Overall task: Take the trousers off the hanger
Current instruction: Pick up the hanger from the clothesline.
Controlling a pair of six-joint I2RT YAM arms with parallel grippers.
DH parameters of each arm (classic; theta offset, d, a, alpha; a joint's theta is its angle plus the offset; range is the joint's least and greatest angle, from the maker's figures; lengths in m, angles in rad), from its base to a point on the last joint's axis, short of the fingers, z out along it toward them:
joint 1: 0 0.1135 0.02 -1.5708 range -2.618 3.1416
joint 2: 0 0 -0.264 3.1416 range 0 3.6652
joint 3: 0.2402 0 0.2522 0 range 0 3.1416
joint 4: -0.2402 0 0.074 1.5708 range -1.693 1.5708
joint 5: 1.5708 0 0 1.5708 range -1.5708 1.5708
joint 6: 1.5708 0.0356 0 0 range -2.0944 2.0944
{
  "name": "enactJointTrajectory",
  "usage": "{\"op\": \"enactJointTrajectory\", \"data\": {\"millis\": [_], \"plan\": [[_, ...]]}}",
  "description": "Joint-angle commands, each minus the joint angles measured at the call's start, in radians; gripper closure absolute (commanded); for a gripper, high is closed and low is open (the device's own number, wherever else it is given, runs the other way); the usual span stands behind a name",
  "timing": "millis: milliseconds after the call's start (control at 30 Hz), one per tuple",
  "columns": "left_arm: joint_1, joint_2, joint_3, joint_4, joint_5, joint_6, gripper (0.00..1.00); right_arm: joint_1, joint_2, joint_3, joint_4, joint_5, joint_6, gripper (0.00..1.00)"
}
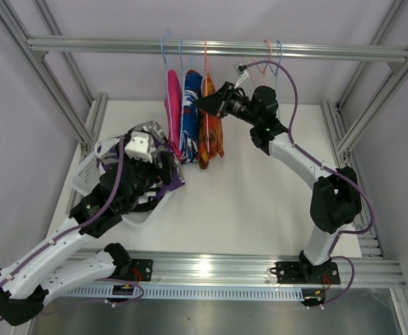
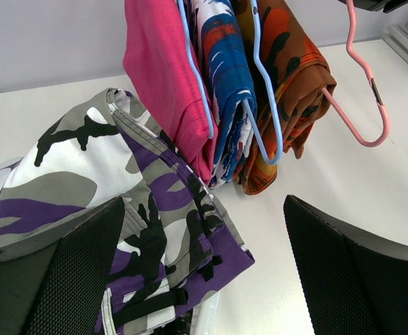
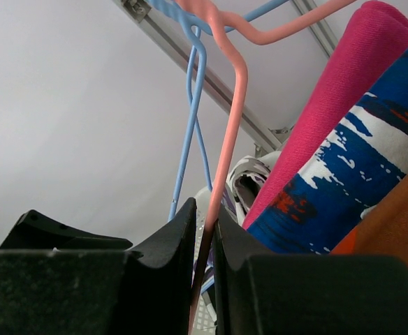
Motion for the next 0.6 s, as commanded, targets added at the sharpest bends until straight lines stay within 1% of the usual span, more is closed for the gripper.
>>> {"op": "enactJointTrajectory", "data": {"millis": [0,300,567], "plan": [[-0.007,-0.014,0.023,0.008,0.023,0.001,0.01,0.013,-0.073,0.077,0.039,-0.002,-0.040,1.00],[-0.007,-0.020,0.023,0.009,0.021,0.001,0.01,0.030,-0.050,0.205,0.002,0.031,-0.037,1.00],[-0.007,-0.022,0.023,0.009,0.023,0.001,0.01,0.033,-0.059,0.255,-0.050,0.058,-0.069,1.00]]}}
